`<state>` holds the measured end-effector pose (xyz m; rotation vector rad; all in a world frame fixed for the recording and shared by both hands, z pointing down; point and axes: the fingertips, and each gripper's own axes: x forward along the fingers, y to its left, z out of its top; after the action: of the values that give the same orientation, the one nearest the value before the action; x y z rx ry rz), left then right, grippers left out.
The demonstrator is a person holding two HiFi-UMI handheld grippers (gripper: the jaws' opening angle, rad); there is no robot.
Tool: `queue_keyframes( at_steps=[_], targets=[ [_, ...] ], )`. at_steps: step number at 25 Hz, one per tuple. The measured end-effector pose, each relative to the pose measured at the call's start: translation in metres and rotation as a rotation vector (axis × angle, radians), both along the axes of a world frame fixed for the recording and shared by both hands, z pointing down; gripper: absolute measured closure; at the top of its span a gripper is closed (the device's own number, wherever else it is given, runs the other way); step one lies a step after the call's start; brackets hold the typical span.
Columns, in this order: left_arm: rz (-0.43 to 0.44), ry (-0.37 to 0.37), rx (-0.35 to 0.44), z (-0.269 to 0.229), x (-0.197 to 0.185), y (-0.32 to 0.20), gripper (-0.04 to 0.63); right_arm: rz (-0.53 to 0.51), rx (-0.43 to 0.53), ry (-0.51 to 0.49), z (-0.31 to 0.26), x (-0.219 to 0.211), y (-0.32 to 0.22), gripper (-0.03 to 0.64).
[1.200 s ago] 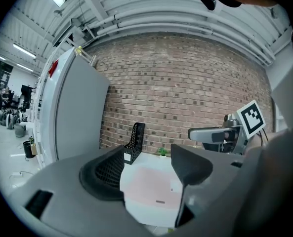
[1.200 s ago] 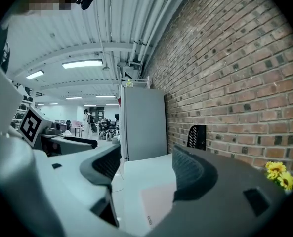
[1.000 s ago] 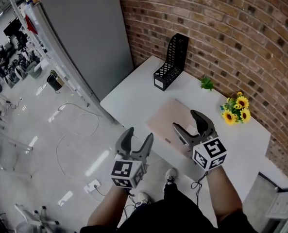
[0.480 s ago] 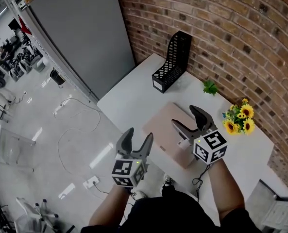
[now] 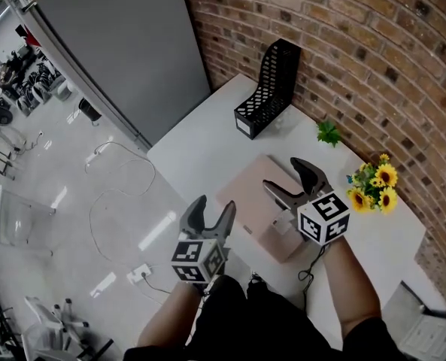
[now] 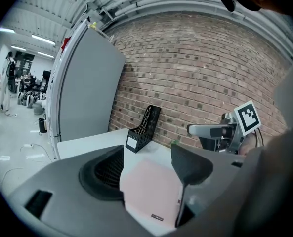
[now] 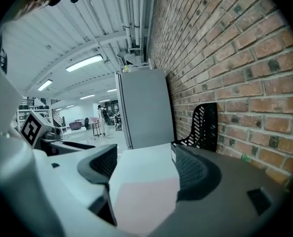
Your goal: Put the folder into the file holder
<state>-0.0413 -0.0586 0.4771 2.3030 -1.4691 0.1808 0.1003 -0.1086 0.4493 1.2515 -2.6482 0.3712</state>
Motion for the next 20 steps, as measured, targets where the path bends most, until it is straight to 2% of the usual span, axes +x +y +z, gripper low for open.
queue_keyframes(
  at_steps=[9, 20],
  targets=[
    [-0.040, 0.079, -0.114, 0.040, -0.013, -0.022, 0.301, -0.036, -0.090, 0.037, 0.035, -0.012, -0.023, 0.227],
    [-0.066, 0.129, -0.314, 0.118, -0.025, -0.049, 0.288, -0.107, -0.264, 0.155, 0.106, -0.032, -0.068, 0.206]
  ],
)
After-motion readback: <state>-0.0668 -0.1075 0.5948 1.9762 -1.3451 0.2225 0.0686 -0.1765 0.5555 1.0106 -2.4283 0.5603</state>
